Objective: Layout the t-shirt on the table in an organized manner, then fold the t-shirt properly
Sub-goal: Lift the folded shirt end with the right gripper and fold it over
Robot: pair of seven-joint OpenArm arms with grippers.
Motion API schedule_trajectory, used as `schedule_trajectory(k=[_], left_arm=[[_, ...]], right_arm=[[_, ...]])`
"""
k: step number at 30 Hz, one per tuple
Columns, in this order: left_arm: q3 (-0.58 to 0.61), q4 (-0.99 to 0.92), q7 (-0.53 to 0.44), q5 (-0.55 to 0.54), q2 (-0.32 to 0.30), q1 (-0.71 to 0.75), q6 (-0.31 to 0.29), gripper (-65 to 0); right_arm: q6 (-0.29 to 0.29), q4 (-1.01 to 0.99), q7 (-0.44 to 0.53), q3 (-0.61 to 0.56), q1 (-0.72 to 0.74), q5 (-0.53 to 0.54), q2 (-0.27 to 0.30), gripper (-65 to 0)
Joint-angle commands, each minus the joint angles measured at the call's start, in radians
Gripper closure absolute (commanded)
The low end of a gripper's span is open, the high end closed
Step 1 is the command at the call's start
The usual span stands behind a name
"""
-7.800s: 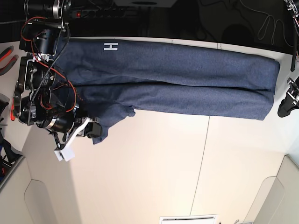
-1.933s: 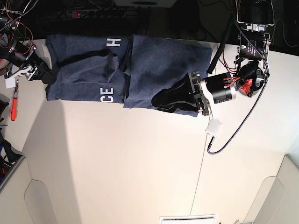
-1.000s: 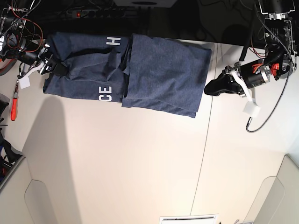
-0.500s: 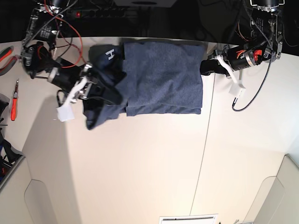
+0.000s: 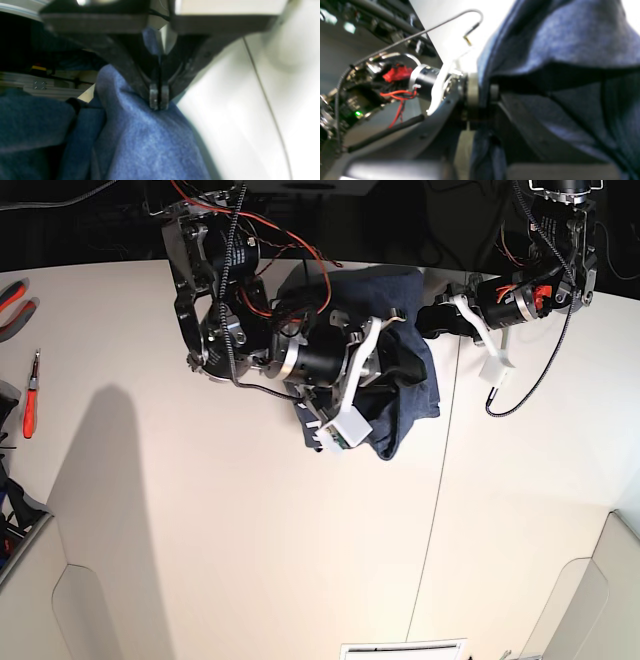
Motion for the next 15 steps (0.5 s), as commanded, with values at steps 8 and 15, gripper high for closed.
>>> schedule_trajectory(k=[8, 15], left_arm=[[-0.002, 0.013, -0.011, -0.061, -0.008, -0.006, -0.01, 0.0], [-0.002, 0.013, -0.011, -0.113, -0.008, -0.011, -0.01, 0.0]], right_arm=[[-0.003, 0.016, 0.027, -0.1, 0.035, -0.041, -0.008, -22.8], [-0.002, 0.016, 0.073, -0.236, 0.036, -0.029, -0.008, -31.1]])
